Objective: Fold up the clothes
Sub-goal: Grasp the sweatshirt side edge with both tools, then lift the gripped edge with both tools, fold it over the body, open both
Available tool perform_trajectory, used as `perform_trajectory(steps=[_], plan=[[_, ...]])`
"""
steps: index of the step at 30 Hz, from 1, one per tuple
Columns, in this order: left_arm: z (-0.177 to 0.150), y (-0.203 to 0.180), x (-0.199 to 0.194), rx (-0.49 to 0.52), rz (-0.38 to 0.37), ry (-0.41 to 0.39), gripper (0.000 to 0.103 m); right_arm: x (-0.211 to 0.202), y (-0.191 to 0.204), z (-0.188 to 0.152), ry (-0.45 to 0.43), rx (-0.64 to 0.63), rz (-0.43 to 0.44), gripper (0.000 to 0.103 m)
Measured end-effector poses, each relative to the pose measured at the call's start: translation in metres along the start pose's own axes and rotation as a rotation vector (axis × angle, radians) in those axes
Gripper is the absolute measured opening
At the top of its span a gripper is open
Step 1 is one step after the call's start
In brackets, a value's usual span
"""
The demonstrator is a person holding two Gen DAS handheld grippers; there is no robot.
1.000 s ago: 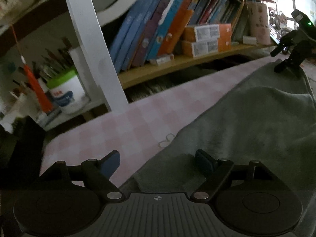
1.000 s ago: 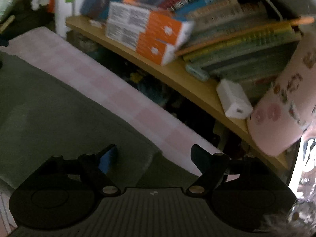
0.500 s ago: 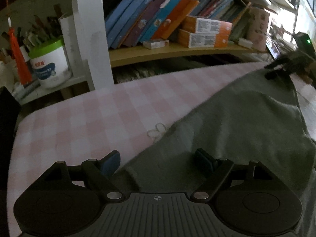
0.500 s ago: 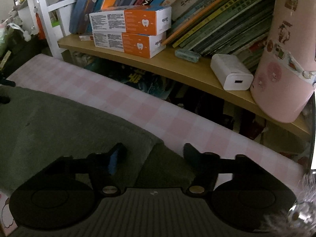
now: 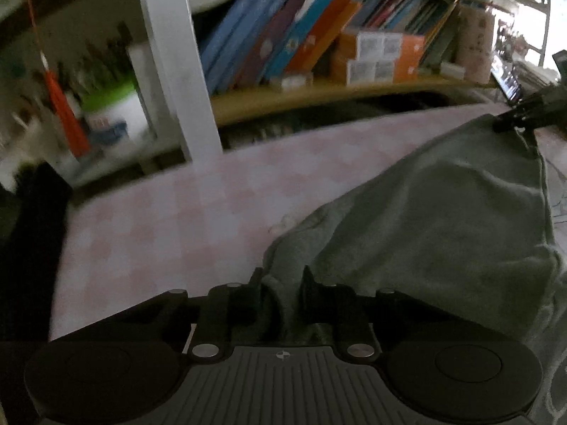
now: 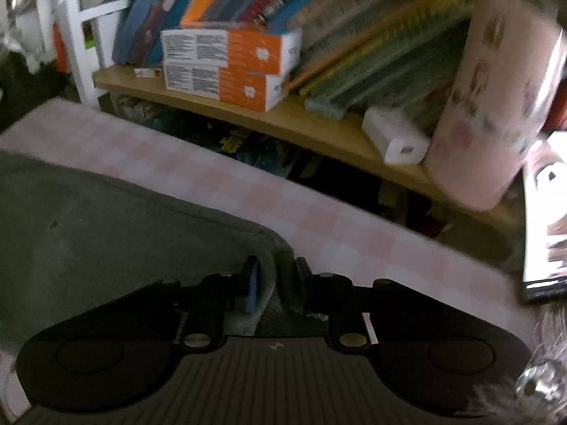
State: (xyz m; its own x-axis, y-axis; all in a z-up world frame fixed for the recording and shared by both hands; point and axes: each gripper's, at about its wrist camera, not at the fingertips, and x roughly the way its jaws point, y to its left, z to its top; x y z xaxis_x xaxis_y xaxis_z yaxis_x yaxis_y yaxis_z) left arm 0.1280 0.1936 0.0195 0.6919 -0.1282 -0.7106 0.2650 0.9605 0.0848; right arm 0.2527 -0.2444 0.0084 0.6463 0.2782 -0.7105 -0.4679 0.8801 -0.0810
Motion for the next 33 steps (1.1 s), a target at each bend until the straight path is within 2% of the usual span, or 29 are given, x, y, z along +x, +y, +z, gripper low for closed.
perform_trajectory(steps=[3, 8, 12, 17, 21, 28, 30, 33], plan=[[-0.002, -0.009, -0.028, 0.003, 0.031, -0.07, 0.017, -0.034, 0.014, -0.009, -0.077, -0.035, -0.068, 0.017], [-0.012, -0.033, -0.075, 0.051, 0.053, -0.156, 0.017, -0.104, 0.032, -0.035, -0.178, -0.083, -0.108, 0.015], [-0.031, -0.056, -0.109, 0.109, 0.059, -0.212, 0.017, -0.163, 0.055, -0.069, -0.251, -0.146, -0.138, 0.014], [-0.064, -0.077, -0.148, 0.098, 0.045, -0.275, 0.017, -0.228, 0.089, -0.122, -0.319, -0.216, -0.159, 0.014], [-0.09, -0.091, -0.171, 0.086, 0.037, -0.318, 0.018, -0.263, 0.11, -0.163, -0.333, -0.229, -0.164, 0.015], [-0.134, -0.11, -0.189, 0.083, 0.036, -0.293, 0.023, -0.292, 0.143, -0.222, -0.302, -0.211, -0.139, 0.018], [-0.148, -0.113, -0.192, 0.068, 0.029, -0.286, 0.025, -0.295, 0.152, -0.237, -0.283, -0.208, -0.134, 0.02], [-0.172, -0.118, -0.2, 0.027, 0.025, -0.291, 0.034, -0.298, 0.162, -0.26, -0.238, -0.178, -0.128, 0.024]])
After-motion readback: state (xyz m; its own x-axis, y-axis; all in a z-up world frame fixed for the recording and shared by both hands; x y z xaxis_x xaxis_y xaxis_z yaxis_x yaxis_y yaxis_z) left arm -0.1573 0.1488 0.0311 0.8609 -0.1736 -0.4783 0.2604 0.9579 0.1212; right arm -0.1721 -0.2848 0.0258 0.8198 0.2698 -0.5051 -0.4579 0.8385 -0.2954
